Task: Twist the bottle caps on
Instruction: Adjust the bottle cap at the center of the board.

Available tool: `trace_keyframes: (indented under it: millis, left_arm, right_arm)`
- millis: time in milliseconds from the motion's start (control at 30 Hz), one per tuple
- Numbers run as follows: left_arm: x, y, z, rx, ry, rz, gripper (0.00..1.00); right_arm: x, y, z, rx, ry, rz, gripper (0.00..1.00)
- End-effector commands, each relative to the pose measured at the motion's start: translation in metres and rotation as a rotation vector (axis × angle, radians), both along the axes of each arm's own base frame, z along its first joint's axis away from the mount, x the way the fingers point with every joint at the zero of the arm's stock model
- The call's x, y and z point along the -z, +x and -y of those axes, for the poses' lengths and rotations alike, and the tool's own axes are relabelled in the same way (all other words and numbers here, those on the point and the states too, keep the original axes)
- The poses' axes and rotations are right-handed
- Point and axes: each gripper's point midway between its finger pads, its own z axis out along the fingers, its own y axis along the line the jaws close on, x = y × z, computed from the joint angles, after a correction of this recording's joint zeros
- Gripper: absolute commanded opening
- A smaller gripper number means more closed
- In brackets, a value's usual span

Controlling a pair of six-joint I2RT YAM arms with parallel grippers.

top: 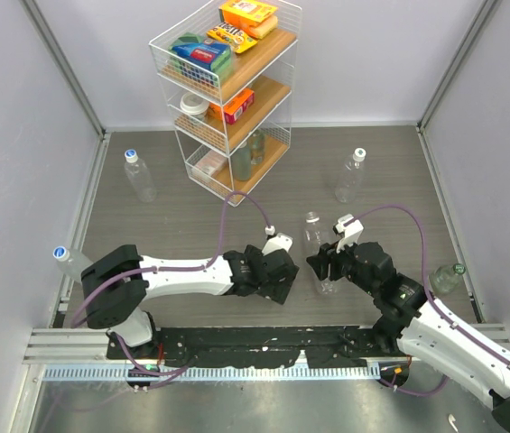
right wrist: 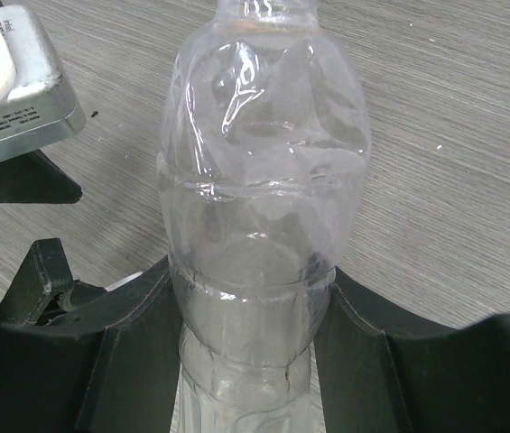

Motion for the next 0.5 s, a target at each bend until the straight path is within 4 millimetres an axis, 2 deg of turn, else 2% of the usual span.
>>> trace_keyframes:
  millis: [0,233,367,467]
  left_arm:
    - [-0.017,0.009,0.007,-0.005,-0.031,0.053,1.0]
    - [-0.002,0.015,-0.022,-0.086,0.075,0.071,1.0]
    - [-0.004,0.02,-0.03,-0.127,0.071,0.086,1.0]
    - [-0.007,0.033,-0.036,-0.171,0.049,0.089,1.0]
  right_arm:
    - [-0.03,0.008,-0.002,0.01,0.04,0.082,0.27]
    - [-0.031,0.008,-0.001,0.017,0.042,0.085,0.27]
    - [-0.031,0.008,0.0,0.018,0.046,0.088,0.27]
    - [-0.031,0.007,0.0,0.019,0.049,0.085,0.27]
